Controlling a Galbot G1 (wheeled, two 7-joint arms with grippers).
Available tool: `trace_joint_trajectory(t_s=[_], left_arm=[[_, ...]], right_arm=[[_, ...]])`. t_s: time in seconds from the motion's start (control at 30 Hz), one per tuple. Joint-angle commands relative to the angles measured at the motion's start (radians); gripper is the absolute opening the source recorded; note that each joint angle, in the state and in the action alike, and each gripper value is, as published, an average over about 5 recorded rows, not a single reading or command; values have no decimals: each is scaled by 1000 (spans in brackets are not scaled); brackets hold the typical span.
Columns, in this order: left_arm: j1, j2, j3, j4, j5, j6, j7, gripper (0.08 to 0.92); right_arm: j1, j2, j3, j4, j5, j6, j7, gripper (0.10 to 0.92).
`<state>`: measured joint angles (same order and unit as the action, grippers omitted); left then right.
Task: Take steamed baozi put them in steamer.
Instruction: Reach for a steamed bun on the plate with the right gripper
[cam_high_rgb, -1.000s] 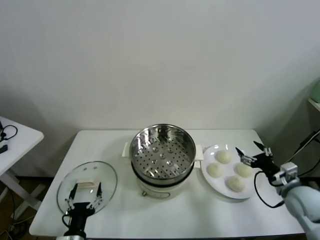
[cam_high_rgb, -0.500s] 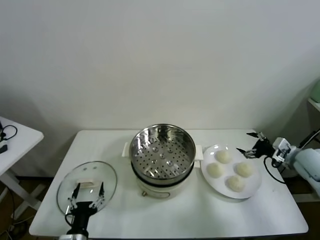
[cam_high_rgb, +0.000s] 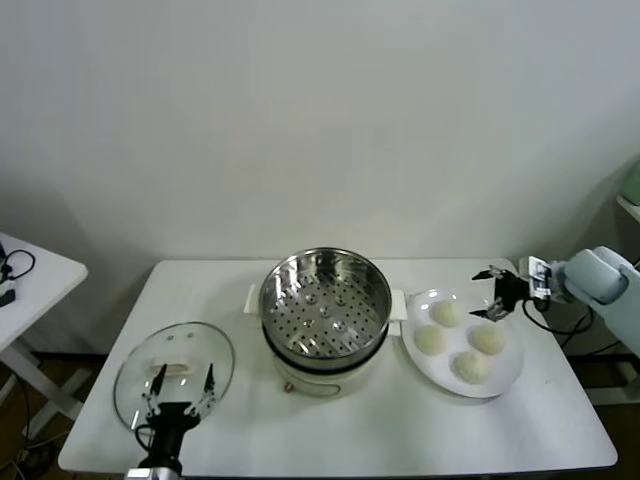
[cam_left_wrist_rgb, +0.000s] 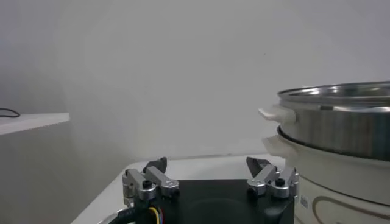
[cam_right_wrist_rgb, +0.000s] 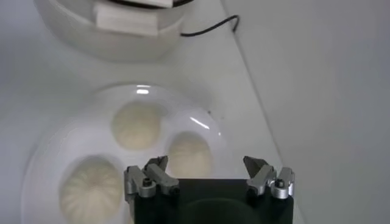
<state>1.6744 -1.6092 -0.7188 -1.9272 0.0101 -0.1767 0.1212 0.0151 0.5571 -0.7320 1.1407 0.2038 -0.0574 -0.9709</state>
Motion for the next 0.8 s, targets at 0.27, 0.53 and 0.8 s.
trace_joint_trajectory(t_s=[0.27,0.53,0.8], left_arm=[[0,-49,1,-2,12,-8,0,823],[-6,-49,-5,12,20,-14,-2,823],[-9,-49,-18,25,19,-16,-4,823]], right_arm=[[369,194,-465,-285,-23,80,-159,823],[322,280,-422,-352,-26,84,-146,823],[243,345,-390,-384,-13,53,-144,823]])
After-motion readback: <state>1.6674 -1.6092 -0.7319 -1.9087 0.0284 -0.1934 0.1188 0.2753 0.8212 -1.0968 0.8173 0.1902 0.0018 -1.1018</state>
